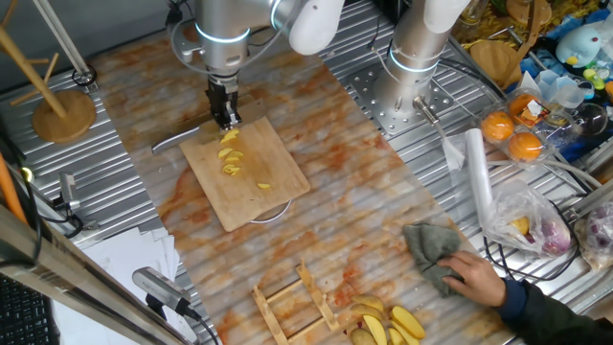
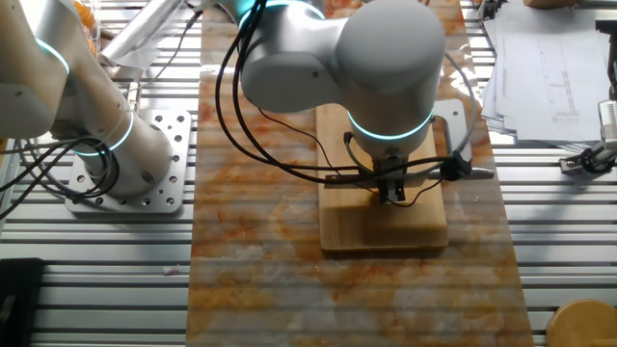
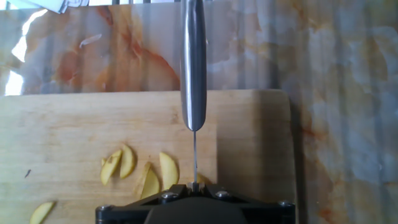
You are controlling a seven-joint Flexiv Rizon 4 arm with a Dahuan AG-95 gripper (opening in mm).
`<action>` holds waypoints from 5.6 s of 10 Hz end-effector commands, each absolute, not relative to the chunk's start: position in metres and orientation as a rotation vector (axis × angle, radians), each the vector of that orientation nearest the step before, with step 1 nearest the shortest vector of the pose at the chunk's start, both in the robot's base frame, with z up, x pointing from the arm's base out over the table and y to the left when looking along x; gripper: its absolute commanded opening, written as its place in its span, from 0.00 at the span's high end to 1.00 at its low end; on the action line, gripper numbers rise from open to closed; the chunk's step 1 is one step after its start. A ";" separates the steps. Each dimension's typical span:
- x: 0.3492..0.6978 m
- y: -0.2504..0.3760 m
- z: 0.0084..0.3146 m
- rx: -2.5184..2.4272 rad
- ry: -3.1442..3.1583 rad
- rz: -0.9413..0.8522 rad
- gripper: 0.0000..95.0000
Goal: Chop the potatoes
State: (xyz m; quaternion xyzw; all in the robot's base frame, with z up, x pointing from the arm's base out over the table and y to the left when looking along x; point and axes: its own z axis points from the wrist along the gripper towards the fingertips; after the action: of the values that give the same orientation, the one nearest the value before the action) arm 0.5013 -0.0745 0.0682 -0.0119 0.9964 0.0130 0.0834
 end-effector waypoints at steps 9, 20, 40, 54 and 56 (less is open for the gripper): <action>0.504 -0.078 0.056 -0.036 2.974 0.021 1.00; 0.511 -0.076 0.001 -0.082 2.929 -0.008 1.00; 0.508 -0.082 0.021 -0.130 2.935 0.042 1.00; 0.521 -0.082 0.063 -0.199 2.987 0.052 1.00; 0.533 -0.076 0.058 -0.211 2.968 0.021 1.00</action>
State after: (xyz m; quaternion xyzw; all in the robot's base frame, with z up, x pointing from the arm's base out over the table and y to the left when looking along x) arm 0.5343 -0.0744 0.0556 -0.0705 0.9940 0.0107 0.0826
